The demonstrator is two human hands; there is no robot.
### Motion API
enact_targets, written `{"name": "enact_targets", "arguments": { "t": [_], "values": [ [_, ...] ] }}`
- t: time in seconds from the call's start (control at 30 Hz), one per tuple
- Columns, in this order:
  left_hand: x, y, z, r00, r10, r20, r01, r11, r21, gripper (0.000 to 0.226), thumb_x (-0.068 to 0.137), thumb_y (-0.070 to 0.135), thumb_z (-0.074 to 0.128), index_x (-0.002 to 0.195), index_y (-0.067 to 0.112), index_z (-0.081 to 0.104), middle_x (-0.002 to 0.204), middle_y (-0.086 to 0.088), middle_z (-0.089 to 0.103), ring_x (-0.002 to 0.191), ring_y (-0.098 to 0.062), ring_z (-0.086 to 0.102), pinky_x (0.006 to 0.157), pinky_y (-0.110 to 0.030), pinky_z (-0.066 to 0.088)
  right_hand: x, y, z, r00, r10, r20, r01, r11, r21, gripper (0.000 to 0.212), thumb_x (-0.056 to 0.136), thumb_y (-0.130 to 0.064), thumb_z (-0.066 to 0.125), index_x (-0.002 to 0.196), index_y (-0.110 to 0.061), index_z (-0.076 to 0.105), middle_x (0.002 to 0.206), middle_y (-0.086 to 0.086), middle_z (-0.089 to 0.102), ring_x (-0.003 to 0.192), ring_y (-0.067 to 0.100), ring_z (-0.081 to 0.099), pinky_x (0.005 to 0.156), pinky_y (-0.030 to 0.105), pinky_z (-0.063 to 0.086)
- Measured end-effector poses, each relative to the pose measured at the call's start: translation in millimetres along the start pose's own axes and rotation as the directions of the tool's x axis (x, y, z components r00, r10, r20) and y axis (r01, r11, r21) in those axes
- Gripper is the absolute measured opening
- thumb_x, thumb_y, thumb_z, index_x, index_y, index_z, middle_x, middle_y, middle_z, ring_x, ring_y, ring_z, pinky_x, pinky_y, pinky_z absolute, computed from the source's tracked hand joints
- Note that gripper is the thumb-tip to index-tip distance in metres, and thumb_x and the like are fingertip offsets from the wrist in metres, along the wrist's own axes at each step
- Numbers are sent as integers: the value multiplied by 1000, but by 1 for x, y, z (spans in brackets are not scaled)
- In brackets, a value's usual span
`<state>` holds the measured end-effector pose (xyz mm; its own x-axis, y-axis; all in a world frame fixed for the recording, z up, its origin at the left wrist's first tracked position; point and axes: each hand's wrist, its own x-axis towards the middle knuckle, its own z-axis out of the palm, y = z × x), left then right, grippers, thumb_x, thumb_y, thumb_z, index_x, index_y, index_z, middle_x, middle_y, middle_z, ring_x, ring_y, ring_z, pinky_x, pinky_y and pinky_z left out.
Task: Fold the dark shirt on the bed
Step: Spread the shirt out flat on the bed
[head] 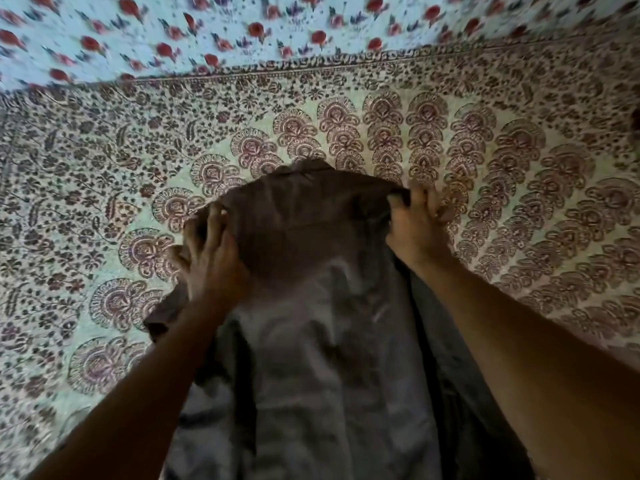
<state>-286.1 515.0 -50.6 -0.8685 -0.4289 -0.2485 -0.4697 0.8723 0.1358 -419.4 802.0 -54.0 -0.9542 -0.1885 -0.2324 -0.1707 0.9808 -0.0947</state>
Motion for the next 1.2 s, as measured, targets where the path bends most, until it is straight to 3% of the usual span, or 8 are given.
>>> {"name": "enact_targets", "arguments": {
  "t": [0.1, 0.17, 0.37, 0.53, 0.73, 0.9, 1.0, 1.2],
  "values": [
    [-23, 9, 37, 993, 110, 32, -108, 993, -39, 75, 95, 40, 54, 161, 27, 23, 172, 9, 4, 154, -30, 14, 112, -71, 25, -39, -14, 40, 977, -195, -90, 195, 981, -2, 53, 93, -40, 62, 142, -22, 52, 165, 11, 26, 146, 38, 29, 104, 60, 36],
    [-39, 7, 59, 982, 181, 62, -180, 984, -16, 72, 96, 57, 37, 162, 33, 19, 172, 10, 6, 156, -25, 16, 112, -64, 32, -69, -15, 67, 951, -308, -33, 308, 951, -5, 61, 98, -56, 47, 152, -28, 42, 169, 8, 18, 150, 34, 26, 105, 57, 39],
    [-47, -13, 87, 981, 191, 14, -191, 981, 38, 72, 97, 71, 20, 161, 46, -2, 172, 14, -7, 160, -23, 2, 125, -55, 18, -105, 21, 94, 976, -207, -65, 203, 977, -61, 72, 96, -78, 27, 160, -49, 11, 173, -3, 1, 159, 22, 7, 116, 55, 28],
    [-67, -1, 80, 990, 137, -42, -139, 988, -59, 75, 100, 65, 26, 164, 30, 7, 173, 3, -4, 160, -28, 1, 125, -56, 21, -117, 8, 77, 992, -88, -86, 83, 995, -63, 74, 99, -72, 32, 162, -37, 16, 173, 8, -2, 159, 33, -1, 113, 65, 26],
    [-184, -5, 114, 938, 344, 42, -347, 934, 84, 77, 99, 66, 31, 164, 30, 10, 173, 3, -1, 160, -23, 5, 123, -53, 24, -218, 18, 112, 921, -389, 6, 389, 918, -80, 70, 101, -70, 31, 162, -38, 16, 173, 1, 1, 160, 25, 5, 121, 56, 23],
    [-252, -16, 130, 970, 232, 70, -236, 971, 49, 80, 98, 63, 36, 164, 30, 5, 173, 3, -4, 160, -27, 1, 125, -54, 20, -246, 64, 113, 995, -103, -11, 102, 993, -61, 72, 101, -70, 27, 163, -36, 13, 173, -1, 1, 158, 28, 14, 111, 55, 37],
    [-295, -12, 140, 966, 243, 88, -247, 968, 35, 83, 97, 65, 39, 164, 30, 5, 173, 2, -3, 160, -28, 1, 124, -57, 20, -269, 57, 115, 999, -41, -22, 40, 996, -81, 71, 102, -67, 28, 162, -30, 21, 172, 9, 4, 156, 36, 16, 115, 61, 29],
    [-356, -8, 149, 958, 251, 137, -255, 967, 13, 82, 97, 68, 36, 164, 34, 4, 173, 2, -4, 159, -32, 1, 123, -60, 19, -337, 58, 123, 960, -234, 157, 235, 972, 9, 73, 101, -62, 40, 163, -38, 9, 173, 4, -7, 159, 34, -2, 125, 57, 17]
  ]
}}
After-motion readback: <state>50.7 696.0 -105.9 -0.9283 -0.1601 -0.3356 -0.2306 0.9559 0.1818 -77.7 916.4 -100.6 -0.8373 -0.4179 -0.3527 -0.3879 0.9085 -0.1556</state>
